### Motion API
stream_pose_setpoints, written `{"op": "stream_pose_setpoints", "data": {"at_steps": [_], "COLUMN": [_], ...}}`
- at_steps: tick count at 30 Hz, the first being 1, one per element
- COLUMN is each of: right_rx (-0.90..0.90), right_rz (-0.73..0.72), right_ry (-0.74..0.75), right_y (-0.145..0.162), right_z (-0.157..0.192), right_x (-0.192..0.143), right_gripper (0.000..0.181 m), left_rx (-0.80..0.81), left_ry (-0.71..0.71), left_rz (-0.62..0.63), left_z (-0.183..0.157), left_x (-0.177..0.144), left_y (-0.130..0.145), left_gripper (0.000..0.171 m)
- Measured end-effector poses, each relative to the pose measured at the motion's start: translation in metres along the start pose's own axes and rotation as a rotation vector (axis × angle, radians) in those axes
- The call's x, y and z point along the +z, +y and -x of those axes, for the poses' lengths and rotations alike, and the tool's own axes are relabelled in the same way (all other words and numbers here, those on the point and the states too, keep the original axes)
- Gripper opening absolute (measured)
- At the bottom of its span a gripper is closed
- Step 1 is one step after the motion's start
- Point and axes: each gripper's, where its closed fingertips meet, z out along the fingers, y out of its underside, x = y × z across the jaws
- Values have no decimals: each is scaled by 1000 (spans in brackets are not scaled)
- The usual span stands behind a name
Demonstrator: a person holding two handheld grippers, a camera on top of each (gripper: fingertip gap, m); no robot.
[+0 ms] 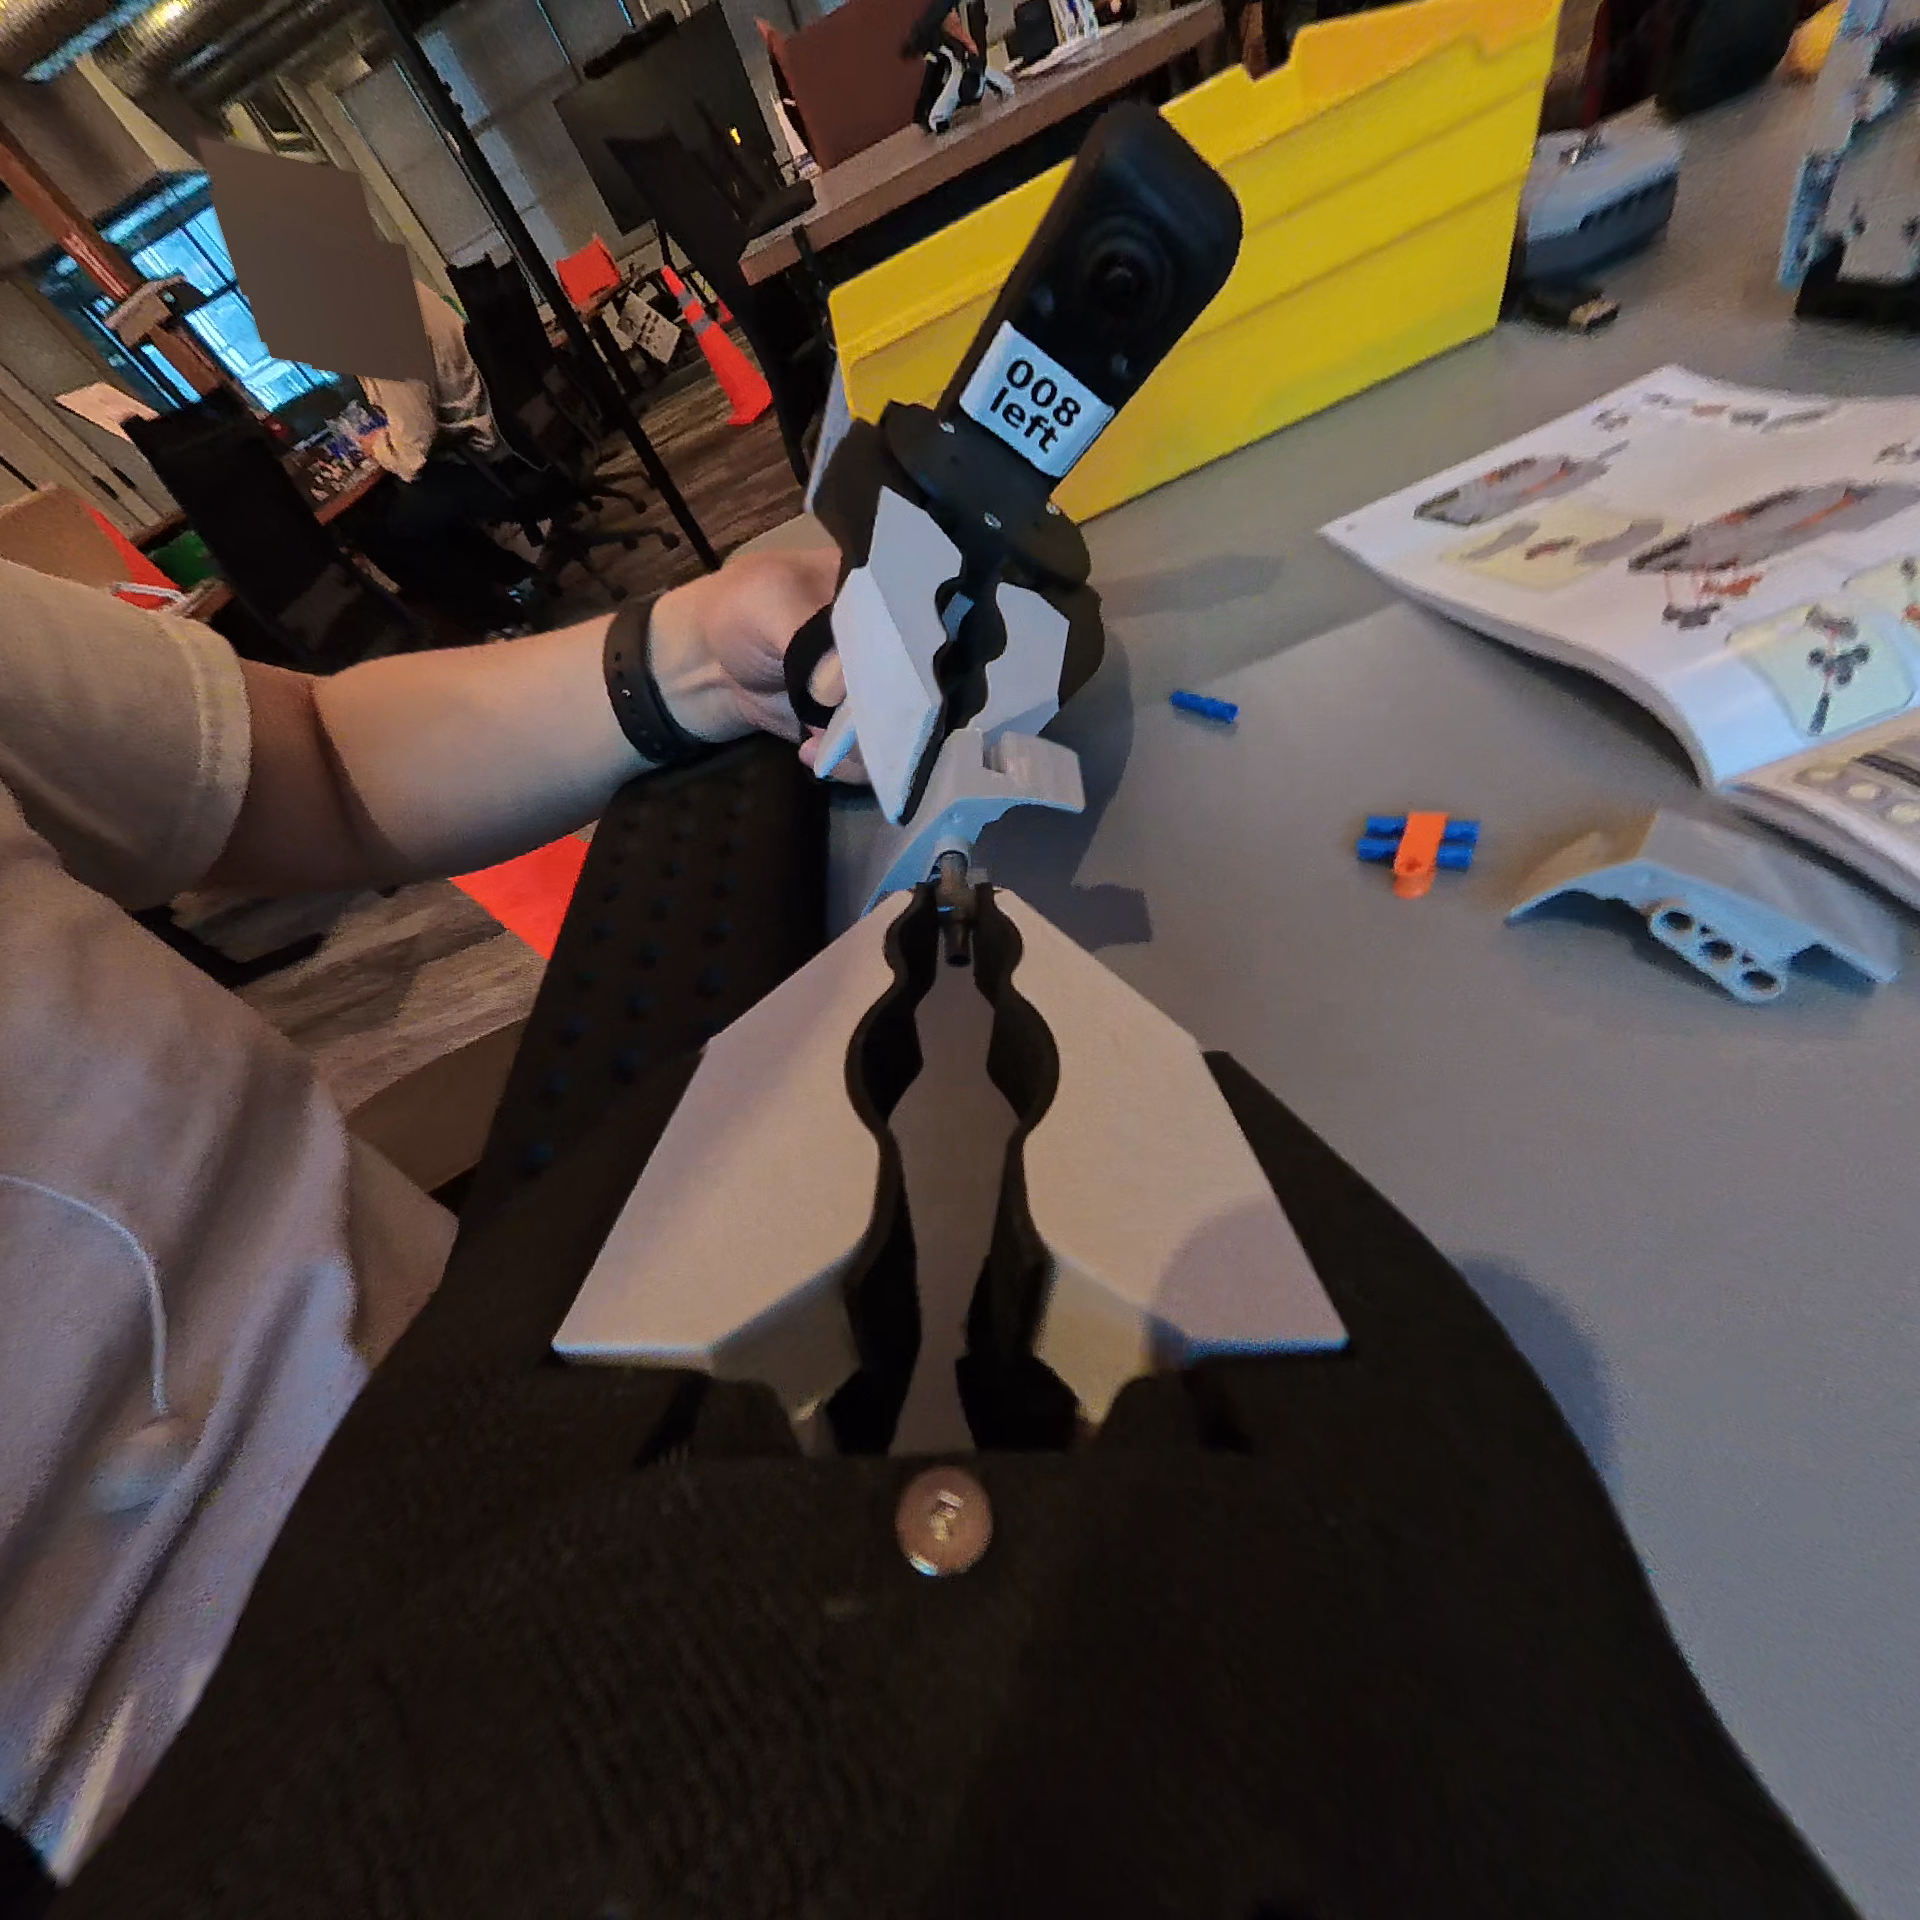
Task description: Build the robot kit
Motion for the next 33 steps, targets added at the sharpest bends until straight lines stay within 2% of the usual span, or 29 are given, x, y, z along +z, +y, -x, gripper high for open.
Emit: {"op": "stream_pose_setpoints", "data": {"at_steps": [9,15,20,33], "right_rx": [-187,-360,-428,-650], "right_rz": [-6,5,22,174], "right_ry": [43,124,170,373], "right_y": [-3,-5,-5,8], "right_z": [6,12,11,1], "right_x": [2,2,3,4], "right_gripper": [5,5,5,5], "left_rx": [-6,-4,-4,-32], "left_ry": [44,81,82,-22], "left_rz": [4,15,15,48], "left_z": [-6,-11,-12,4], "left_x": [-2,-2,-2,0], "left_y": [1,3,3,8], "left_gripper": [0,0,0,0]}}
